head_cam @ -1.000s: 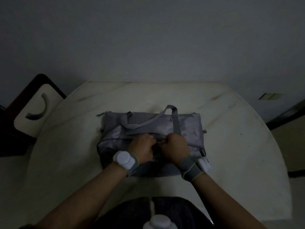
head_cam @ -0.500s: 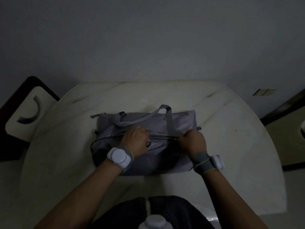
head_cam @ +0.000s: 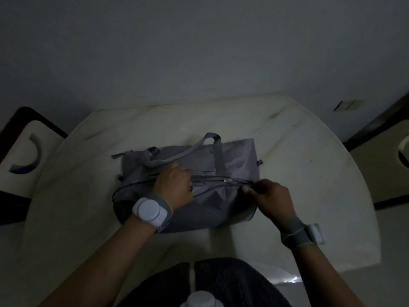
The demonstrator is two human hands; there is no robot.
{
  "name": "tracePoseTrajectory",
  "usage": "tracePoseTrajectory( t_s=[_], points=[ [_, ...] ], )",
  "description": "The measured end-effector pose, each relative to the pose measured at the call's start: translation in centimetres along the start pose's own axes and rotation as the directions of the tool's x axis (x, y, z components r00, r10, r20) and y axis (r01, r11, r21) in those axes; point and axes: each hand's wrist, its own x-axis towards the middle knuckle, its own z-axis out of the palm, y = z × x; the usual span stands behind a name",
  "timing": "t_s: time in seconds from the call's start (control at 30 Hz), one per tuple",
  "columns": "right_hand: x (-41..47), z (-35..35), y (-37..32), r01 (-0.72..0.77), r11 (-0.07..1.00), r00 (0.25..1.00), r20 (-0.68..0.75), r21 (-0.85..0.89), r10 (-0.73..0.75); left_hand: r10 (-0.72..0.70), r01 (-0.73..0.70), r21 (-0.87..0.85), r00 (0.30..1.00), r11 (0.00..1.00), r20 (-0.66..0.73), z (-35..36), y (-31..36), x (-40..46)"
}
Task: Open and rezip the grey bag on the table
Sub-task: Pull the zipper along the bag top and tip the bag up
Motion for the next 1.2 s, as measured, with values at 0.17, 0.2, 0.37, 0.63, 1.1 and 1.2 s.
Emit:
tracePoseTrajectory(
  t_s=[0.17, 0.2, 0.37, 0.63, 1.1, 1.2],
  points=[
    [-1.7, 1.7, 0.9, 0.03, 0.998, 1.0, -0.008, 0.052, -0.03, 0.087, -0.083, -0.053, 0.994, 0.995, 0.074, 2.3, 3.5, 1.9],
    [-1.7, 1.5, 1.1, 0.044, 0.996, 0.999, -0.02, 0.074, -0.042, 0.092, -0.089, -0.034, 0.991, 0.995, 0.1, 2.8, 4.3, 2.2],
    [-2.0, 1.8, 1.5, 0.015, 0.982, 0.983, 0.178, 0.189, -0.049, 0.075, -0.065, -0.109, 0.993, 0.992, 0.095, 3.9, 5.2, 2.5],
    [1.2, 1.7, 1.4, 0.141, 0.974, 0.964, 0.2, 0.175, -0.176, 0.058, -0.075, -0.218, 0.995, 0.973, -0.084, 1.6, 4.1, 2.6],
    [-1.4, 1.5, 0.9, 0.206, 0.978, 0.977, 0.041, 0.039, -0.207, -0.094, 0.068, -0.246, 0.991, 0.967, -0.096, 1.5, 2.3, 3.4],
    [-1.4, 2.4, 1.4, 0.175, 0.968, 0.927, 0.3, 0.18, -0.224, -0.074, 0.039, -0.269, 0.99, 0.962, -0.122, 1.2, 2.7, 3.3]
  ],
)
